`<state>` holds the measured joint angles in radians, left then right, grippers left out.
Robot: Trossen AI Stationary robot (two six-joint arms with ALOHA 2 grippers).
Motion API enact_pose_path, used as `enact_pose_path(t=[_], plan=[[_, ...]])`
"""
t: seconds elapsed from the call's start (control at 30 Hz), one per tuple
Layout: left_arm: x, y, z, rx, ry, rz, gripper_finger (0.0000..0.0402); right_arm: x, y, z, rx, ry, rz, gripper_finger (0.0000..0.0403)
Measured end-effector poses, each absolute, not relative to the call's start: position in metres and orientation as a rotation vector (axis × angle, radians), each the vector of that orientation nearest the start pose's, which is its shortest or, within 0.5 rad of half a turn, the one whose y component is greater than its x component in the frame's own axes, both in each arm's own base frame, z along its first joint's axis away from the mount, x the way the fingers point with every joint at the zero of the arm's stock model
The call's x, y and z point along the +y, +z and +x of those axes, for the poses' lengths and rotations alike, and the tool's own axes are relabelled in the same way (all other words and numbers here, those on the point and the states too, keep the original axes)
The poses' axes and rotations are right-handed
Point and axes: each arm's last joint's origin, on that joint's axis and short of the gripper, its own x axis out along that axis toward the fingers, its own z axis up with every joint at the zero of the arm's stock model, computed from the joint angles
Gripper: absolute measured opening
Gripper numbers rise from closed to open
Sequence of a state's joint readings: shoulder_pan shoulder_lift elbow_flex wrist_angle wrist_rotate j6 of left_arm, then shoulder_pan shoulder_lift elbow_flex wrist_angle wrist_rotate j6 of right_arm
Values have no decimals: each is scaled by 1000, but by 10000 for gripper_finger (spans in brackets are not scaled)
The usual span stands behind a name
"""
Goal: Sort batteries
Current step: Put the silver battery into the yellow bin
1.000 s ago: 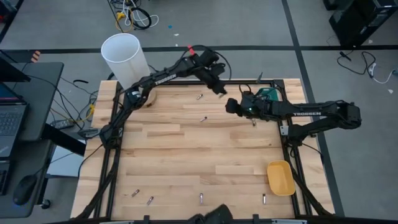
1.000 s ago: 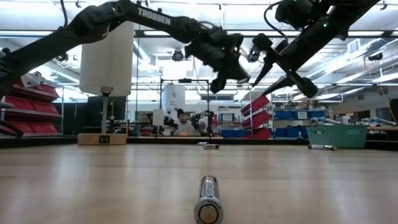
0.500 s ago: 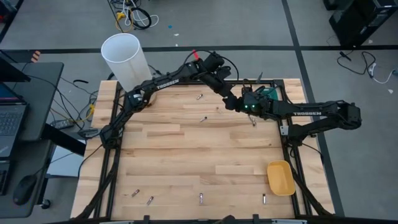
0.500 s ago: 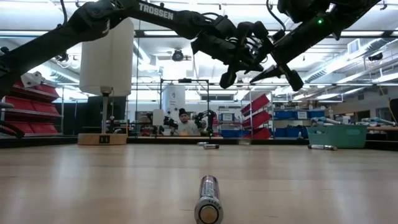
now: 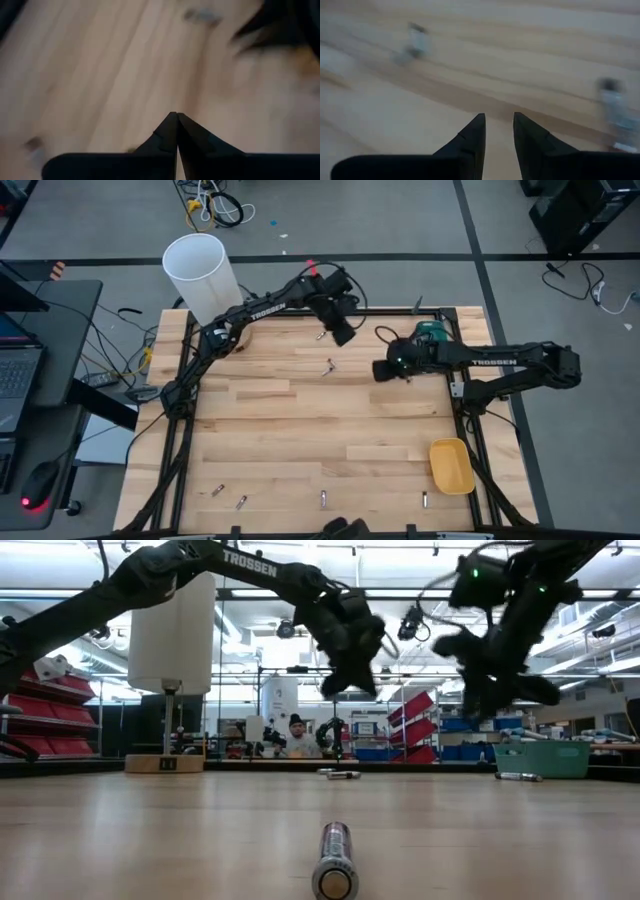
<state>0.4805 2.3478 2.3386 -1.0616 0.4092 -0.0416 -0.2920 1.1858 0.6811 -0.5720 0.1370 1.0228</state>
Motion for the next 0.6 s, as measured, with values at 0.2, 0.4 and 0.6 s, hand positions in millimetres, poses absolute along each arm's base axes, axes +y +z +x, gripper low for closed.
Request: enact_pose_path(t=[0.2,0.4,0.6], plan=[[208,258,432,1190,119,-344,21,-66,189,178,1045,-950,944,87],[200,253,429,1284,105,-269,18,-66,184,168,1152,-1038,926,86],[199,250,428,1287,62,-300,18,-74,170,176,1221,-1042,892,86]])
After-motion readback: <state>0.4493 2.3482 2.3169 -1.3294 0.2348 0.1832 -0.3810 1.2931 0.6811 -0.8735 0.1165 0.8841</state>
